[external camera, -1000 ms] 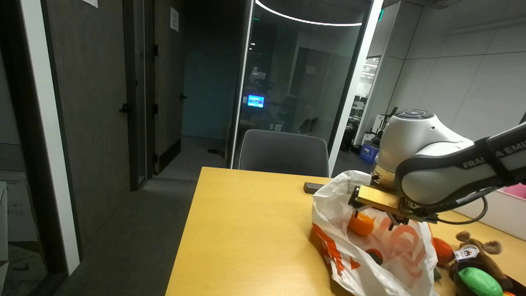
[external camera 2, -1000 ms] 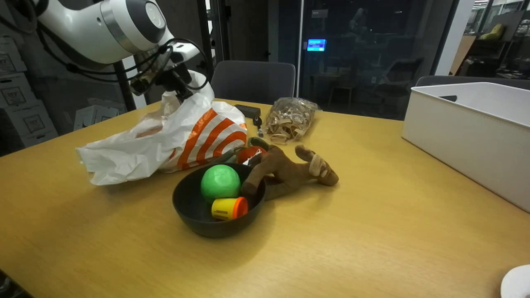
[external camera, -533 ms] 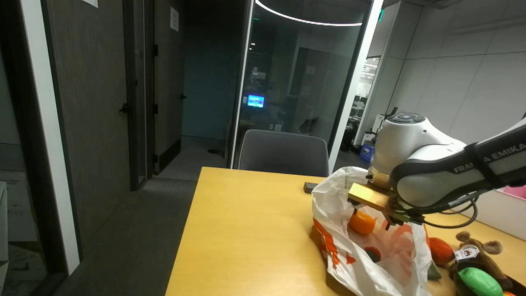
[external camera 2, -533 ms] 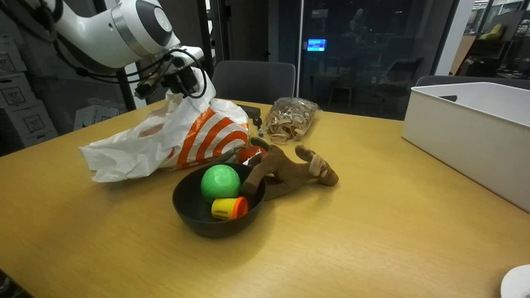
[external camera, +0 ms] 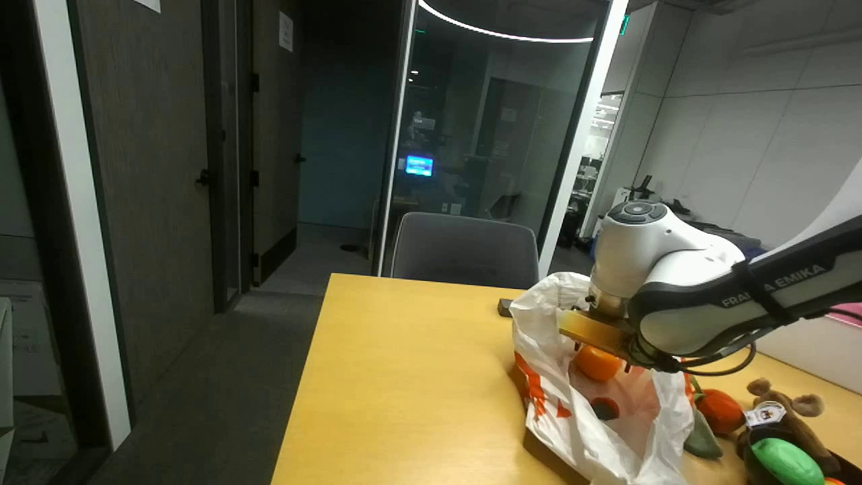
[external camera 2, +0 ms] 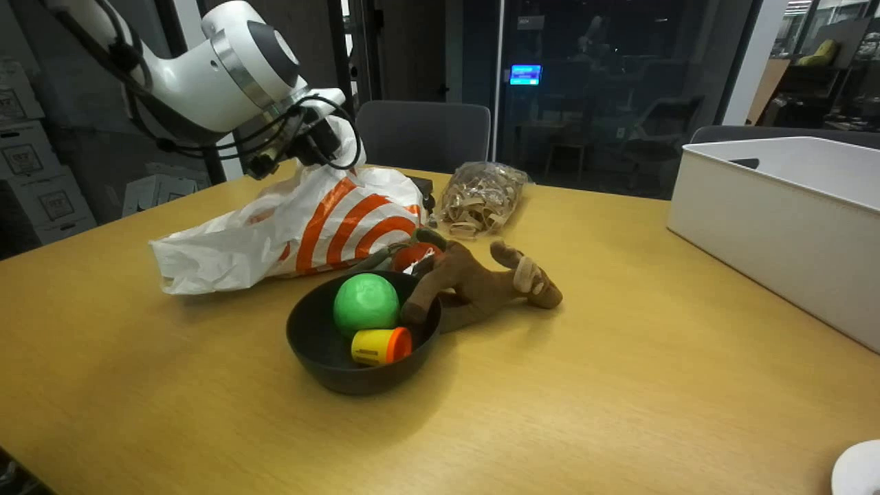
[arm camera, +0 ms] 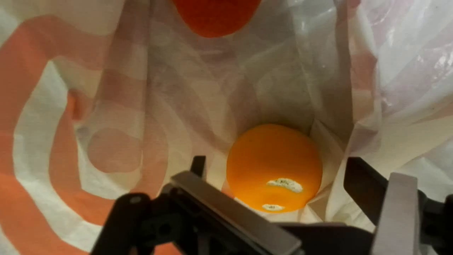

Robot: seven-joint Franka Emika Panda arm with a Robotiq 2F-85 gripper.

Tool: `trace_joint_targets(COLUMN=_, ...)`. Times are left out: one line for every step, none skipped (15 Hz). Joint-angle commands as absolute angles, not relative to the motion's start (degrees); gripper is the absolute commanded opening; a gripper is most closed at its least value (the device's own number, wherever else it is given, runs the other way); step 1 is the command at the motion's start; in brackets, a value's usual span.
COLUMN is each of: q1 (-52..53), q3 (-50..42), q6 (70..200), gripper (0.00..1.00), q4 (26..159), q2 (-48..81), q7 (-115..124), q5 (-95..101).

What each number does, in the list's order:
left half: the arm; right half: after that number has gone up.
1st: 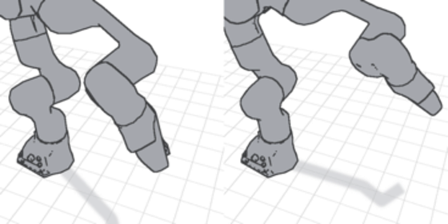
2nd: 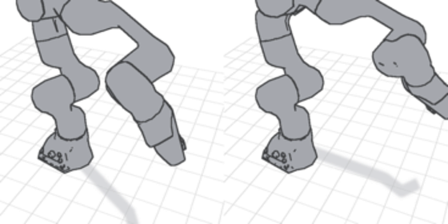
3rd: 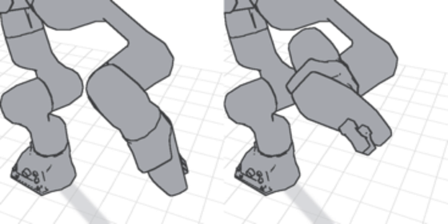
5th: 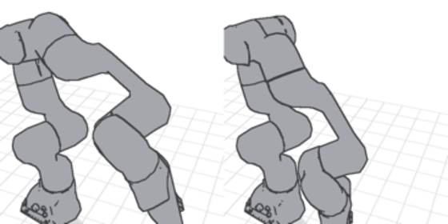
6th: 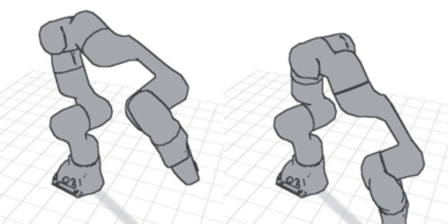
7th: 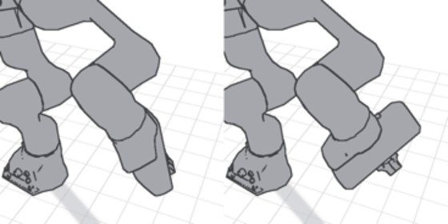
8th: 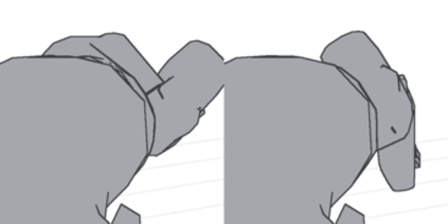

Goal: Pick up all the contents of the plastic bag one by one and put them into the black bowl

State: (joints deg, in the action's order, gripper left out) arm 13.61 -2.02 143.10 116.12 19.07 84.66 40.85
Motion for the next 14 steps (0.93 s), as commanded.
trace_joint_targets(q1=14.2, q3=-3.8, q6=143.2, gripper=1.0, q4=112.1, q2=23.2, q7=87.2, q5=45.4)
trace_joint_targets(q1=14.3, q3=-4.2, q6=143.2, gripper=1.0, q4=111.7, q2=23.7, q7=87.7, q5=46.4)
trace_joint_targets(q1=14.5, q3=-4.6, q6=143.1, gripper=1.0, q4=111.5, q2=24.0, q7=88.3, q5=47.5)
trace_joint_targets(q1=14.8, q3=-5.0, q6=143.1, gripper=1.0, q4=111.7, q2=23.8, q7=89.4, q5=49.2)
trace_joint_targets(q1=15.0, q3=-5.2, q6=143.3, gripper=1.0, q4=111.9, q2=23.5, q7=90.4, q5=51.2)
trace_joint_targets(q1=15.5, q3=-5.6, q6=142.9, gripper=1.0, q4=112.1, q2=23.1, q7=92.0, q5=54.1)
trace_joint_targets(q1=15.5, q3=-5.6, q6=142.7, gripper=1.0, q4=112.2, q2=22.8, q7=93.4, q5=56.8)
trace_joint_targets(q1=15.5, q3=-5.4, q6=142.5, gripper=1.0, q4=112.1, q2=22.7, q7=94.6, q5=59.5)
trace_joint_targets(q1=15.0, q3=-4.7, q6=142.5, gripper=1.0, q4=111.9, q2=23.0, q7=95.0, q5=61.1)
trace_joint_targets(q1=14.1, q3=-3.9, q6=142.8, gripper=1.0, q4=111.6, q2=23.4, q7=94.9, q5=61.5)
trace_joint_targets(q1=13.9, q3=-3.3, q6=142.8, gripper=1.0, q4=111.8, q2=23.6, q7=95.2, q5=61.6)
trace_joint_targets(q1=13.5, q3=-2.9, q6=142.9, gripper=1.0, q4=111.6, q2=24.1, q7=94.8, q5=61.2)
trace_joint_targets(q1=13.2, q3=-2.6, q6=142.8, gripper=1.0, q4=111.2, q2=24.6, q7=94.6, q5=60.6)
trace_joint_targets(q1=12.9, q3=-2.5, q6=142.8, gripper=1.0, q4=111.0, q2=25.0, q7=94.4, q5=60.3)
